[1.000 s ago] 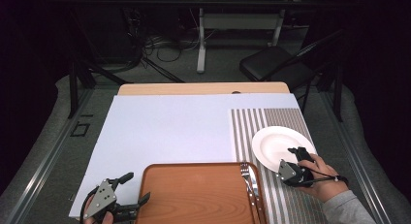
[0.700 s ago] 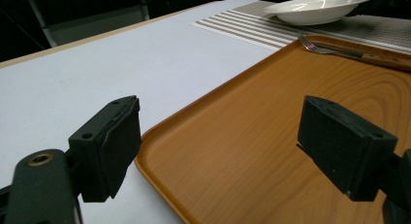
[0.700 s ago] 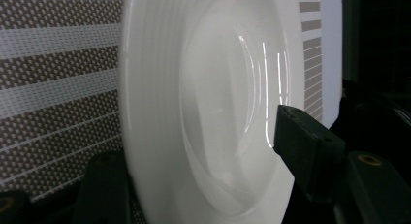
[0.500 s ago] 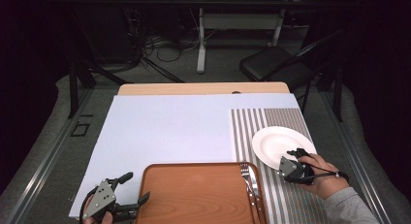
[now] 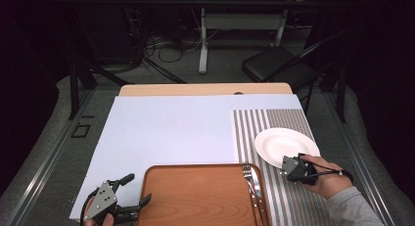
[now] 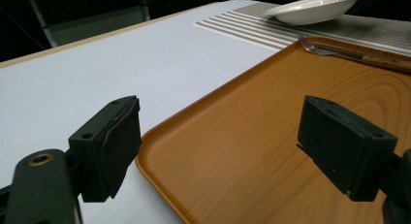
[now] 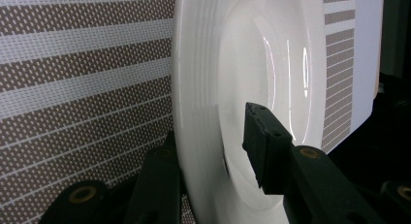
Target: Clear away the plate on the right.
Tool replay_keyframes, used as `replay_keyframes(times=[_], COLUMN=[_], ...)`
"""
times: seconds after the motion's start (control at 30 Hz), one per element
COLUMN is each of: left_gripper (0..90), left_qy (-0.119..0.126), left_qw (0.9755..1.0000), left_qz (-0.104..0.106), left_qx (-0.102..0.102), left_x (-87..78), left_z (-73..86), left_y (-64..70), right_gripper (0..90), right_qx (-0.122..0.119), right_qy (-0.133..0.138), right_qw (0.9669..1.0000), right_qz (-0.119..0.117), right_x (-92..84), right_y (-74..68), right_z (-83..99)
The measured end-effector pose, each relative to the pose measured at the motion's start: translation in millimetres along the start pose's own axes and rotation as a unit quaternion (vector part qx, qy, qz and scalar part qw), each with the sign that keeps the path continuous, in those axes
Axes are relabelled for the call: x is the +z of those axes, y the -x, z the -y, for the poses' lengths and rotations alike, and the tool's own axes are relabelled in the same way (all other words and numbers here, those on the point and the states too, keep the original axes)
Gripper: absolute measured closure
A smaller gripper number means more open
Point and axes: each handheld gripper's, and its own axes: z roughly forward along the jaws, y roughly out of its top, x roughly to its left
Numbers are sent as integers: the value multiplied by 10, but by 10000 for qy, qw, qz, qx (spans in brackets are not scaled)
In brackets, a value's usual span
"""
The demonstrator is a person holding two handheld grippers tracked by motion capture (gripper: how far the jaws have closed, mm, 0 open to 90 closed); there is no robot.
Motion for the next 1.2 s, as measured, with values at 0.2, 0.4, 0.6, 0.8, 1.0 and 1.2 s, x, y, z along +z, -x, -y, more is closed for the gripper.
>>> replay_keyframes(times=[0.2,0.4,0.6,0.8,1.0,1.2], left_gripper=[156,157,156,157,156,156], left_qy=[-6,-12,-10,-13,-16,-15], left_qw=[10000,10000,10000,10000,10000,10000], left_qz=[-2,-2,-2,-4,-8,-11], left_qx=[-2,9,9,12,11,-6], left_x=[-4,-5,-5,-5,-4,-5], left_z=[0,1,1,1,1,2], left_y=[1,-2,-1,-2,-4,-4], right_gripper=[792,812,827,832,834,828], right_qx=[-18,-18,-184,-199,-232,-237], right_qy=[-27,-64,-83,-9,51,66], right_qw=[9998,9997,9997,9997,9997,9997], right_qz=[-203,-243,-150,-113,-87,-46], right_x=[-2,5,9,11,9,-22], right_y=[33,43,18,3,-8,-12], right_z=[10,7,-6,-6,11,21])
